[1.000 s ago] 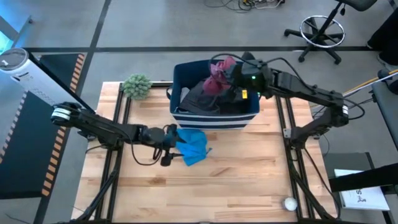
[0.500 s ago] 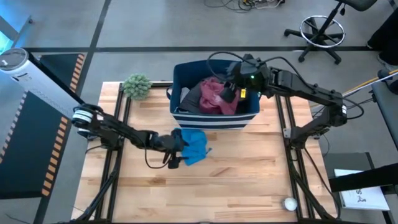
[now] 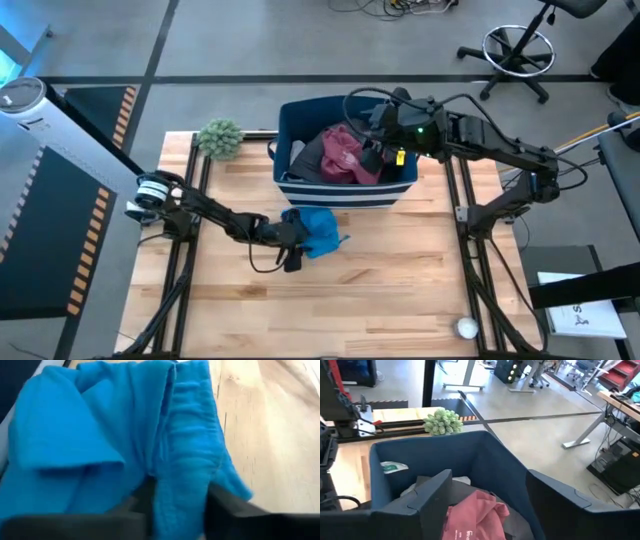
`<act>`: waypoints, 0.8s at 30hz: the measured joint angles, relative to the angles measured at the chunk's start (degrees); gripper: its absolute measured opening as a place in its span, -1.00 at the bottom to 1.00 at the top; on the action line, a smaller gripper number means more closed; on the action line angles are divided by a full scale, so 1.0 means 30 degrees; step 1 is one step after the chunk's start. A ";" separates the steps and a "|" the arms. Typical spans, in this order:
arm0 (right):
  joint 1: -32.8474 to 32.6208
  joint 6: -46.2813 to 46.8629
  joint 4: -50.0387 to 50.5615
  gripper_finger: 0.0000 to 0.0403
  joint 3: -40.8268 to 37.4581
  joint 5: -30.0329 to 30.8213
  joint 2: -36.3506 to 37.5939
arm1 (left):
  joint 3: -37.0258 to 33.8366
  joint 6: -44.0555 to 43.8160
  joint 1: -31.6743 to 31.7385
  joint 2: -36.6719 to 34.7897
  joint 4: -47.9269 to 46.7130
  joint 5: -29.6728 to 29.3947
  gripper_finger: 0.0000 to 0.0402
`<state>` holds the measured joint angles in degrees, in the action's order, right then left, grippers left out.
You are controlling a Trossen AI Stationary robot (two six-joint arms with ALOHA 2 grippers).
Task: Sort clothes
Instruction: Put the blue boxers into the blue laundry organizer
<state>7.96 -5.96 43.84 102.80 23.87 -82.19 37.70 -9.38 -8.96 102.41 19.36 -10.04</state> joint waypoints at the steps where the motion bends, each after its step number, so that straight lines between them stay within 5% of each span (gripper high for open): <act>1: -0.0081 -0.0007 0.0020 0.09 0.0000 0.0033 0.0000 | 0.0285 0.0084 -0.0050 -0.0096 -0.0421 0.0040 -0.59; 4: -0.0366 -0.0007 0.0058 -0.03 0.0000 0.0035 0.0000 | 0.0968 0.0552 -0.0225 -0.0701 -0.1762 0.1241 -0.90; 12: -0.1153 -0.0279 0.0224 -0.32 -0.0007 0.0040 0.0097 | 0.4476 0.2320 -0.0836 -0.4158 -0.5829 0.1603 -0.93; 19: -0.1589 -0.0499 0.0147 -0.58 -0.0007 0.0061 0.0482 | 0.8238 0.5991 -0.0721 -0.7103 -0.7736 -0.1887 -0.93; 24: -0.1825 -0.0517 0.0129 -0.79 -0.0007 0.0066 0.0850 | 1.0180 0.8129 -0.0029 -0.8526 -0.7972 -0.2635 -0.93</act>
<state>2.49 -7.51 44.23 102.78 24.07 -79.64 68.24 15.00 -9.04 76.83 -4.55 -17.95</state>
